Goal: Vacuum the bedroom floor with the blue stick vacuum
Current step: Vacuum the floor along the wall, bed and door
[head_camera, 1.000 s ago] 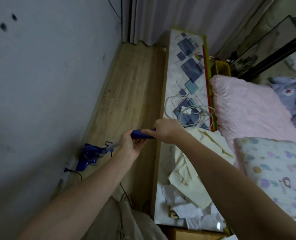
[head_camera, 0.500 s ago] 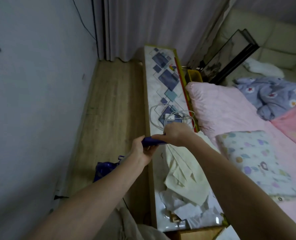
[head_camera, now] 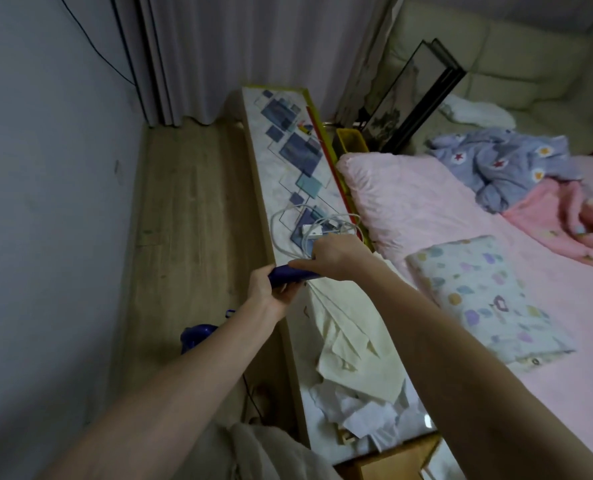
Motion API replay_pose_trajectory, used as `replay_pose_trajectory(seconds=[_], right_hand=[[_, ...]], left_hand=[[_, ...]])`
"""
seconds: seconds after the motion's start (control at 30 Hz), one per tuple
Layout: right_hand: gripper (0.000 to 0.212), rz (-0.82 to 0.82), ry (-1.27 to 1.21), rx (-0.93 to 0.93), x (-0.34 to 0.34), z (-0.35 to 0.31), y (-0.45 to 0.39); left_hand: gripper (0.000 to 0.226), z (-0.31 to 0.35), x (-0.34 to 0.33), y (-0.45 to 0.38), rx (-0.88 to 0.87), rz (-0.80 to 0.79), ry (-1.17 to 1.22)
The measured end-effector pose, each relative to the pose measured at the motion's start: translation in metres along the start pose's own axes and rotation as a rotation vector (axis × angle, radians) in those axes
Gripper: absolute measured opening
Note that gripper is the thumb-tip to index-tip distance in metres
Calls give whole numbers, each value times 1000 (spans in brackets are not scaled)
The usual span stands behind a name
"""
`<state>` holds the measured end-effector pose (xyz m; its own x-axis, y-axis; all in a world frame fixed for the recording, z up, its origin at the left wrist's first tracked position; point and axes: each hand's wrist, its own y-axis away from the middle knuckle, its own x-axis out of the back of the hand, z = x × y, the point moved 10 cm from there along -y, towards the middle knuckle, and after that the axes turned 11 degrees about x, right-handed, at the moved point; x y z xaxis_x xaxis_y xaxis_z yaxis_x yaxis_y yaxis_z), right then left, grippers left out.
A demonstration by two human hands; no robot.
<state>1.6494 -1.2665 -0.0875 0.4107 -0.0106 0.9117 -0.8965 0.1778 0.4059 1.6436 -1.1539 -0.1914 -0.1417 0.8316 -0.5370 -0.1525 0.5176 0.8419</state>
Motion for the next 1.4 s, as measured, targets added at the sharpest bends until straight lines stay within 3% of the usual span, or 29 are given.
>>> replay_pose_trajectory(seconds=[0.43, 0.57, 0.77, 0.97, 1.2, 1.4], right_hand=[[68, -27, -18, 193, 24, 56, -121], [67, -90, -50, 270, 29, 42, -144], [68, -80, -86, 326, 16, 0, -167], [70, -60, -68, 336, 19, -30, -178], [67, -60, -40, 275, 25, -4, -157], [68, -71, 76, 261, 36, 31, -142]], left_hand=[[10, 65, -72, -52, -94, 5, 193], [13, 85, -62, -57, -136, 38, 260], [36, 116, -20, -49, -219, 152, 237], [7, 139, -3, -36, -233, 155, 237], [17, 123, -28, -38, -174, 106, 179], [11, 94, -65, -43, -113, 18, 201]])
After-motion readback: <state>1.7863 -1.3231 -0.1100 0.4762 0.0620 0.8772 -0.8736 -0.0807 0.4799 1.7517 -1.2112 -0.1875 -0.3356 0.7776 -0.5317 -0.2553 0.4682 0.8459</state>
